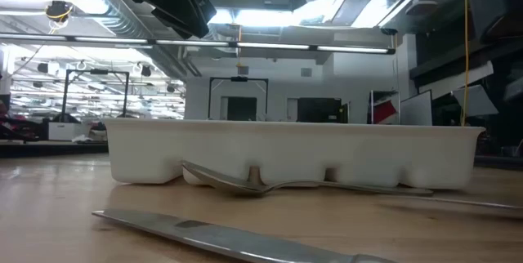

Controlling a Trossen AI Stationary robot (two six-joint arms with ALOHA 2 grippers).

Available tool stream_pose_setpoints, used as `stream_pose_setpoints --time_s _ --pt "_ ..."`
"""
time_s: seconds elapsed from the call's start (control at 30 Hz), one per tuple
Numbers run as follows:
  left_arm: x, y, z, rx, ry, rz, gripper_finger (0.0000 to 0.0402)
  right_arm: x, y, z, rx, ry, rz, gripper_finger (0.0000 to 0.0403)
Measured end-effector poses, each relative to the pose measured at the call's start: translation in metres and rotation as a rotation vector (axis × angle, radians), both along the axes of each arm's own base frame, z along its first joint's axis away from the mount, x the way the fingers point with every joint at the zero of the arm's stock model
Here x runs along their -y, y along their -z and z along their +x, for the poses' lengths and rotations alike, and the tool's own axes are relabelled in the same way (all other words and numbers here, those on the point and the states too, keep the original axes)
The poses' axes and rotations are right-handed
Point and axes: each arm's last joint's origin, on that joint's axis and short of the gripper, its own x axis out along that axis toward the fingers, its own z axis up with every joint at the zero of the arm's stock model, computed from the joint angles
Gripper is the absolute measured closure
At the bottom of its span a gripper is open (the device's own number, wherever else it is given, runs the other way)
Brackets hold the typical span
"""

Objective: Sort silverware
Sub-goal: Put the silver table knife into the white cutlery tray

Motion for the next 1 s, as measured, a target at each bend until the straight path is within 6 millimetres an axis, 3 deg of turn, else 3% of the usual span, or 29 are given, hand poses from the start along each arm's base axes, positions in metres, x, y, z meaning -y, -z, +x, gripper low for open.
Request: stream_pose_setpoints --time_s 0.57,0.83,1.0 --pt "-0.001 -0.006 -0.001 0.032 0.017 0.008 0.0316 -0.01 -0.021 0.01 0.067 -0.087 0.014 0.0359" --pt "-0.01 -0.029 -0.012 0.107 -0.006 -0.018 0.0316 -0.01 -0.04 0.018 0.067 -0.139 -0.038 0.0359" --pt "-0.02 -0.048 -0.023 0.166 -0.031 -0.035 0.0316 -0.002 -0.06 0.034 0.103 -0.2 -0.108 0.0359"
